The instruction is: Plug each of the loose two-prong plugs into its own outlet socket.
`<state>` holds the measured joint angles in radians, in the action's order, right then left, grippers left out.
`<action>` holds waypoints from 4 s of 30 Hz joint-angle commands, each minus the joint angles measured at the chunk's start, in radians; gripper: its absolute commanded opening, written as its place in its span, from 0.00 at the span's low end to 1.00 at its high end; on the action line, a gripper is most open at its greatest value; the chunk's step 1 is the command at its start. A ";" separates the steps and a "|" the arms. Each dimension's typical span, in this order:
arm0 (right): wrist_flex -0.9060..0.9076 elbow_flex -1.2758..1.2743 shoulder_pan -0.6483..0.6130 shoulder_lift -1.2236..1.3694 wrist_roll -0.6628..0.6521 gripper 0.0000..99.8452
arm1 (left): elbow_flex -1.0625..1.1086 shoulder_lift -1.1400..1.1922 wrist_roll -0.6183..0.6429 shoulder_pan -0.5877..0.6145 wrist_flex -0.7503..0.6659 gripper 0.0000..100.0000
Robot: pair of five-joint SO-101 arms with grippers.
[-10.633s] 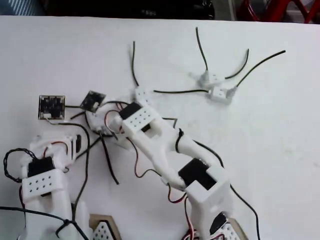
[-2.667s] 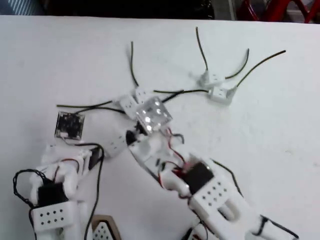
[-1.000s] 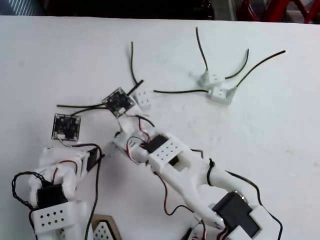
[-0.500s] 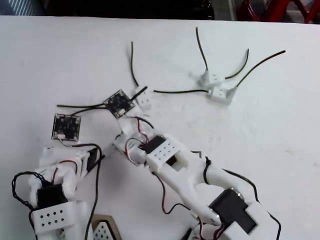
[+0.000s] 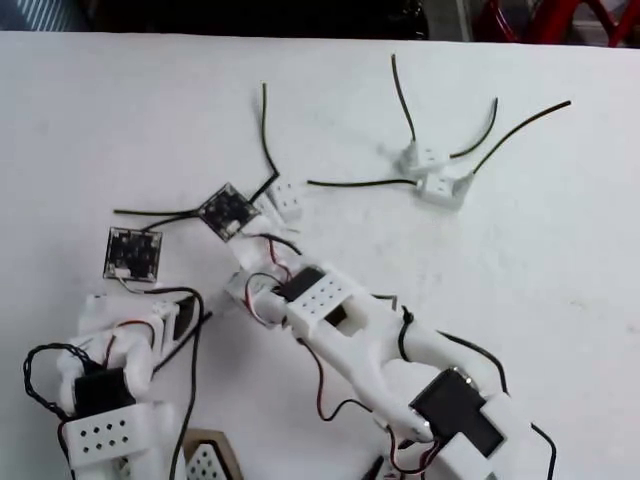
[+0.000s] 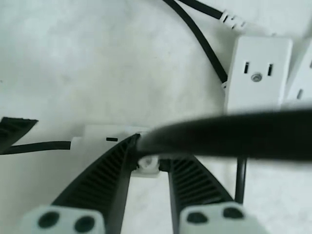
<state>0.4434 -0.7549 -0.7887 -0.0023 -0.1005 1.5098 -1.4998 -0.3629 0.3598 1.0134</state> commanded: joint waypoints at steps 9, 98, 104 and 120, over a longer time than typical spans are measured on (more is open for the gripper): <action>0.119 0.002 0.174 -0.372 -0.015 0.02 | -0.003 -0.018 0.000 0.010 0.000 0.33; 0.351 0.578 0.189 0.090 0.052 0.02 | -0.002 -0.018 -0.002 0.010 0.002 0.33; 0.266 0.551 0.257 0.142 0.052 0.02 | -0.002 -0.018 -0.002 0.010 0.002 0.33; 0.369 0.551 -0.002 0.254 0.044 0.02 | -0.002 -0.018 -0.002 0.010 0.002 0.33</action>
<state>0.7457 -0.2179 -0.6920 0.3153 -0.0483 1.5113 -1.4998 -0.3629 0.3598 1.0134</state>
